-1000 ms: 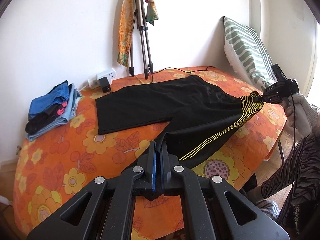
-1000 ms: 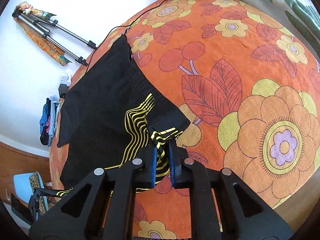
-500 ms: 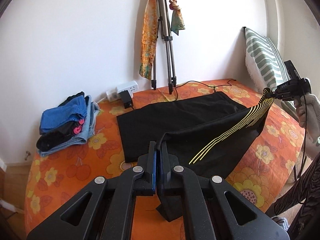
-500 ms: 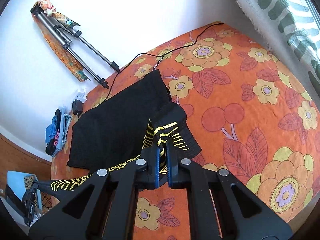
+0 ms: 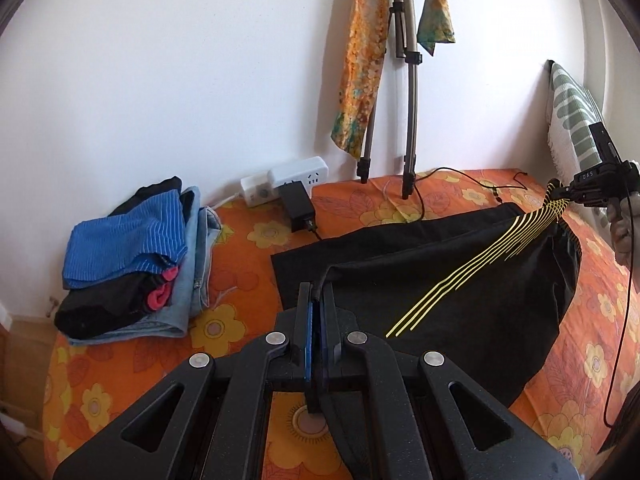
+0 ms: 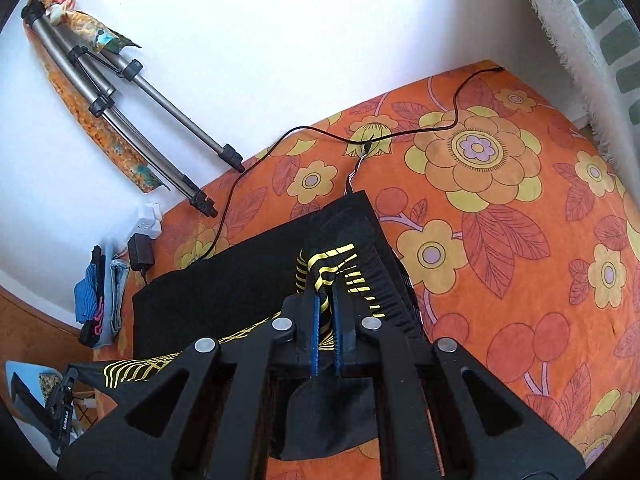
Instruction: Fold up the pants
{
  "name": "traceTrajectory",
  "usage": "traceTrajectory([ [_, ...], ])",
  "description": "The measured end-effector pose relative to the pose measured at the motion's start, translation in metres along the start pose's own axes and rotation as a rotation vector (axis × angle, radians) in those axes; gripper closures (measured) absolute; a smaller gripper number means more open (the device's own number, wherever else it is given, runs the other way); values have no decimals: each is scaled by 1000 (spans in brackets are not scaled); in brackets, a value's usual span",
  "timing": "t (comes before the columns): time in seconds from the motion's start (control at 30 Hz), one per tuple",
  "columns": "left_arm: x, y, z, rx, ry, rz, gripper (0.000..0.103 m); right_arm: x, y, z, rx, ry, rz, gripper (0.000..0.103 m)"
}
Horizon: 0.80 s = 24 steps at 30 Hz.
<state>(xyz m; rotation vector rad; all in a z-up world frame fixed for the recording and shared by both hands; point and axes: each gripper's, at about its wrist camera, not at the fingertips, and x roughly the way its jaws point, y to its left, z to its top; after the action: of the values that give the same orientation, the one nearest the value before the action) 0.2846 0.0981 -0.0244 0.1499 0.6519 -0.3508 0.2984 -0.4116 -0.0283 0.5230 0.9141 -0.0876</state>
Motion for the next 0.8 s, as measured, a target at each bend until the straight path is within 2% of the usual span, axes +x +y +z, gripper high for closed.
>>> traceTrajectory([
  [0.13, 34, 7, 12, 14, 37, 29, 101, 36, 11, 22, -20, 18, -22, 98],
  [0.33, 76, 16, 16, 11, 96, 34, 101, 81, 17, 42, -27, 63, -51, 98],
  [0.53, 104, 24, 16, 14, 123, 44, 101, 107, 19, 55, -44, 88, -57, 98],
  [0.63, 115, 26, 16, 15, 138, 50, 101, 117, 16, 62, -47, 142, -24, 97],
  [0.7, 121, 28, 16, 6, 145, 52, 101, 117, 8, 67, -37, 169, 12, 88],
  [0.77, 126, 29, 17, 4, 152, 50, 101, 106, -4, 69, -5, 152, 43, 62],
  [0.8, 128, 28, 17, 9, 158, 52, 101, 99, -11, 69, 5, 127, 45, 55],
])
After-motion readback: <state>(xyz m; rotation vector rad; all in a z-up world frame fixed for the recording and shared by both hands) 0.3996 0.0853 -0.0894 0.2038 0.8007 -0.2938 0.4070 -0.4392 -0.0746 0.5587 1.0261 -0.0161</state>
